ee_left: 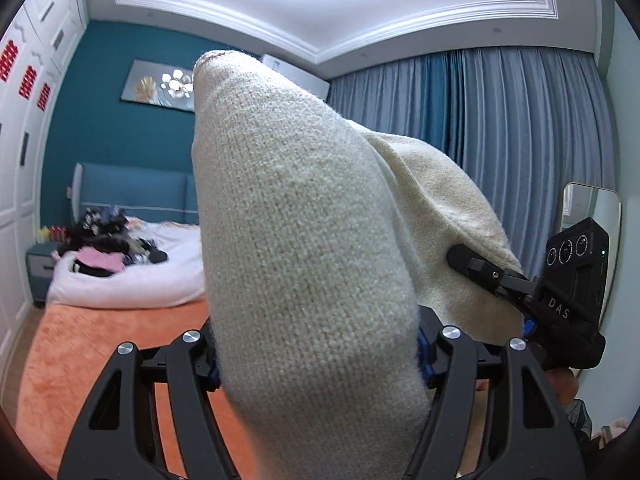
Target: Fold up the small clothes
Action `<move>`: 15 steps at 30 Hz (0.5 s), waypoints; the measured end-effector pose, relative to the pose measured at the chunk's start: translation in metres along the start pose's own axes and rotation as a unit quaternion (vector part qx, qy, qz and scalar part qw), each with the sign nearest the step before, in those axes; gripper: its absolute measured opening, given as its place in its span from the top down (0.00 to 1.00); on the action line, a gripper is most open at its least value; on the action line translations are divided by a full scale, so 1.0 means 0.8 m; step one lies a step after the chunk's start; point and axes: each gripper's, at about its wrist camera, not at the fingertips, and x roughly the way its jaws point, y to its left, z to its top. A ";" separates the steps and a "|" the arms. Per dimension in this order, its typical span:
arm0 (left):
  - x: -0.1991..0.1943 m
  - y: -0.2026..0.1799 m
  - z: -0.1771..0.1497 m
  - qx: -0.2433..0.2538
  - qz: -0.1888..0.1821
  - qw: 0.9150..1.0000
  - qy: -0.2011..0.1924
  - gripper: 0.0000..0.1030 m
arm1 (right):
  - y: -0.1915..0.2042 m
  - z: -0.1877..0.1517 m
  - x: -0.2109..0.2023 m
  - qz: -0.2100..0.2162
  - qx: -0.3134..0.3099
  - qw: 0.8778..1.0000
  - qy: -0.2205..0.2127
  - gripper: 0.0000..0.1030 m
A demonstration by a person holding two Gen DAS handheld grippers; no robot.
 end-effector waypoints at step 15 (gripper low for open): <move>0.046 0.196 -0.201 -0.164 0.083 0.965 0.189 0.35 | -0.127 -0.272 0.178 -0.058 0.150 0.957 0.243 0.64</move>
